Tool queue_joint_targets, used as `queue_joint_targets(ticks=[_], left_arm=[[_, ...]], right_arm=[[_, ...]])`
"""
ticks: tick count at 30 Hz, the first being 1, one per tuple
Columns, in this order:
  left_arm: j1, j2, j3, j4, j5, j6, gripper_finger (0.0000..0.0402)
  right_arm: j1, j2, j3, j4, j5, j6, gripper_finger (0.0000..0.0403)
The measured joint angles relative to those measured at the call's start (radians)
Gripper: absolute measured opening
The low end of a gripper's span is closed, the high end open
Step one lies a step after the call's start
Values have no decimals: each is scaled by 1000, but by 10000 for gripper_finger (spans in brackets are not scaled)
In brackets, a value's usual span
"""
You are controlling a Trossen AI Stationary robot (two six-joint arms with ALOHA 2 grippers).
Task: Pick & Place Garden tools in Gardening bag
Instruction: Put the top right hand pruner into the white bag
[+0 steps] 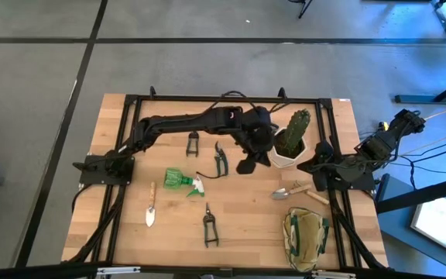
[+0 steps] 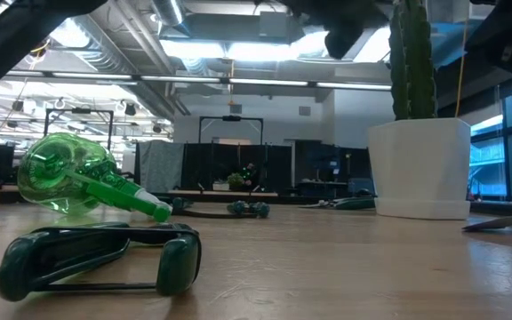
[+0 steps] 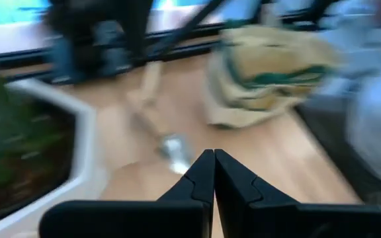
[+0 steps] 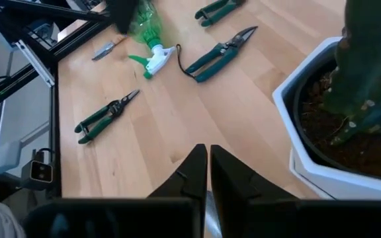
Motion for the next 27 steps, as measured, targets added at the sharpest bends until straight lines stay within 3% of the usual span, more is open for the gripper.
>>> queue_joint_targets(ticks=[4, 9, 21, 27], left_arm=[[-9, 1, -37, 47, -105, -43, 2], [-21, 2, -66, 86, -132, -91, 3], [-79, -10, -65, 116, -350, -180, 1], [-101, -17, -65, 115, -405, -218, 3]], right_arm=[[0, 0, 0, -16, 28, 1, 23], [0, 0, 0, -77, 62, 58, 23], [0, 0, 0, -238, 64, 208, 23], [0, 0, 0, -379, 94, 345, 23]])
